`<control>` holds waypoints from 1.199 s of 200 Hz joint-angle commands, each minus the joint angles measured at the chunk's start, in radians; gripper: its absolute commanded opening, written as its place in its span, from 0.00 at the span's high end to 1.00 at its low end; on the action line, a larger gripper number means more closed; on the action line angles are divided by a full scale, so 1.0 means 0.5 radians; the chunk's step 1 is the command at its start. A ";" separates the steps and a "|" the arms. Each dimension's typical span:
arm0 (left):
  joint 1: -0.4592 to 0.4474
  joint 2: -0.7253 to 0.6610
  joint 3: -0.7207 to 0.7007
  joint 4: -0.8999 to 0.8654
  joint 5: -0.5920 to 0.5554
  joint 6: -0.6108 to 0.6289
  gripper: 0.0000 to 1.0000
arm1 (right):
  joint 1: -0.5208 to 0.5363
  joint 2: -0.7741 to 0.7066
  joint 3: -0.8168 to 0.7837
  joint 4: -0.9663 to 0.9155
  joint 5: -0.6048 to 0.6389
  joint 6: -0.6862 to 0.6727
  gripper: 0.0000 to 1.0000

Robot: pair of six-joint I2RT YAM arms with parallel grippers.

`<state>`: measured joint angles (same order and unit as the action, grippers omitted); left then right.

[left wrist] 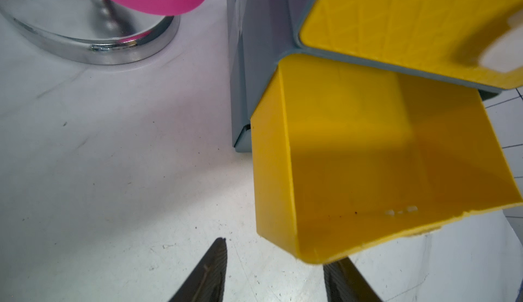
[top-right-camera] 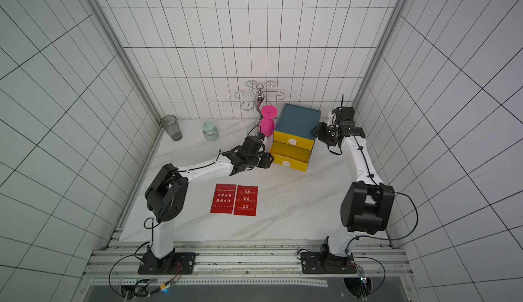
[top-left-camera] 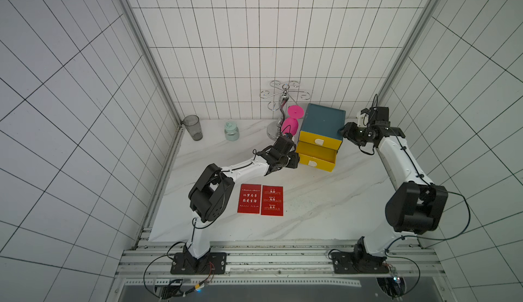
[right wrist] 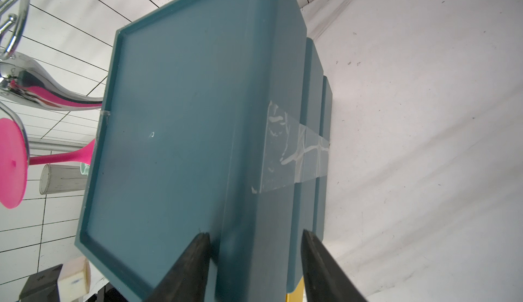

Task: Take the postcards out of the drawer
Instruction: Close the drawer in the storage box.

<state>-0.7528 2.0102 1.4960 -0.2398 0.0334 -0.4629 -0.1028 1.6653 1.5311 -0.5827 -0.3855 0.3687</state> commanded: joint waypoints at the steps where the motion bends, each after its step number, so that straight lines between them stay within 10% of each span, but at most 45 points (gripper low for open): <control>1: 0.005 0.075 0.083 0.131 -0.121 -0.109 0.46 | 0.022 0.077 0.031 -0.111 -0.013 -0.033 0.46; 240: -0.071 0.370 0.184 0.547 -0.486 -0.332 0.40 | 0.003 0.019 -0.102 -0.030 -0.172 0.081 0.48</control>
<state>-0.7841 2.2005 1.6005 -0.0193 -0.1856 -0.6556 -0.1040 1.6665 1.5227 -0.5709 -0.4500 0.4038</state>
